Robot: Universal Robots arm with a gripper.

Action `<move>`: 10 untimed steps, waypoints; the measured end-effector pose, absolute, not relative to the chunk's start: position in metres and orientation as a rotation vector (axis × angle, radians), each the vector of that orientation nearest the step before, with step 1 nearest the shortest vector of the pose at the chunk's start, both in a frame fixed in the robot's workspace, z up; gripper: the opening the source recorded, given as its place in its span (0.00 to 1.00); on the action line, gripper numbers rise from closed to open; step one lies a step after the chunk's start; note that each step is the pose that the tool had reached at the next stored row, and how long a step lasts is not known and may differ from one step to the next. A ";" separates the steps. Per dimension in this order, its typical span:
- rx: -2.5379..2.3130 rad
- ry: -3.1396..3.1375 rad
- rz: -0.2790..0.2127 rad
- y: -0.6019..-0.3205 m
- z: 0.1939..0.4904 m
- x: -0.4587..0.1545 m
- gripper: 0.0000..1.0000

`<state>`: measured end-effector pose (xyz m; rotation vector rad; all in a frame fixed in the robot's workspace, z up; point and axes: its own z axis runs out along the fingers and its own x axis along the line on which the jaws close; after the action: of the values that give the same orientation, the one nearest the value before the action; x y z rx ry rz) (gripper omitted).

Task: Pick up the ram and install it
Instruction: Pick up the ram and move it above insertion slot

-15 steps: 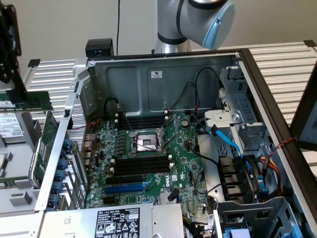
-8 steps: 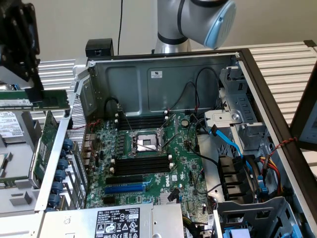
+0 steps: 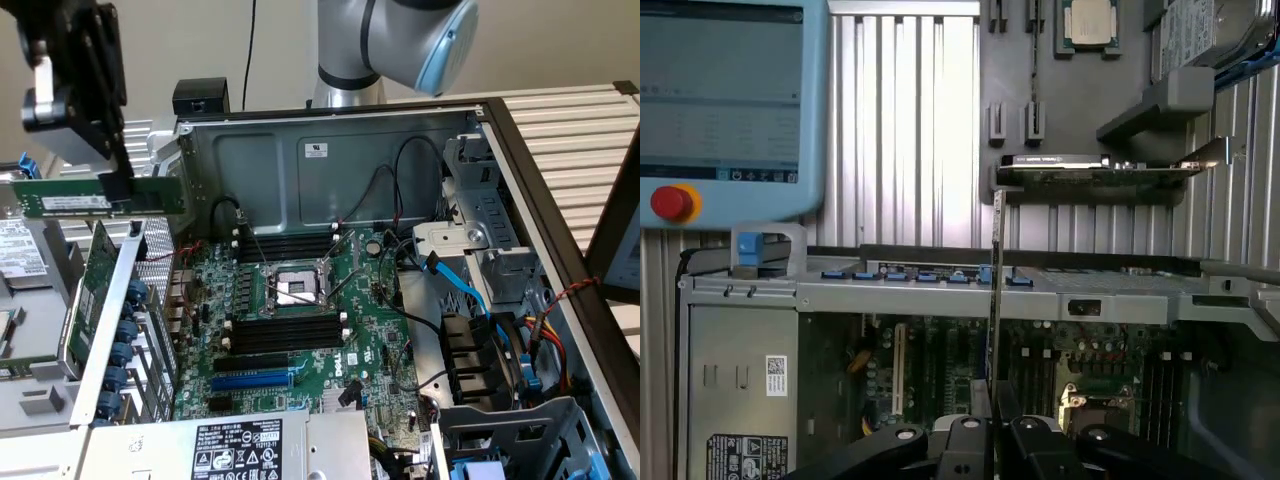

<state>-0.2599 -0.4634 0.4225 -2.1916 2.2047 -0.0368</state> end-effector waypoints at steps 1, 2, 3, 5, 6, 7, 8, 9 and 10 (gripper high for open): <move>-2.192 2.205 -0.037 -0.463 0.422 -0.255 0.14; -2.192 2.205 -0.037 -0.461 0.422 -0.251 0.14; -2.192 2.205 -0.037 -0.459 0.422 -0.247 0.14; -2.192 2.205 -0.037 -0.454 0.421 -0.240 0.14; -2.192 2.205 -0.037 -0.451 0.420 -0.237 0.14; -2.191 2.205 -0.037 -0.447 0.419 -0.234 0.14; -2.192 2.205 -0.037 -0.444 0.418 -0.231 0.14; -2.192 2.205 -0.037 -0.440 0.418 -0.228 0.14; -2.191 2.204 -0.038 -0.437 0.417 -0.226 0.14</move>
<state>-0.2259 -0.4365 0.4169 -2.1912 2.2043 -0.0379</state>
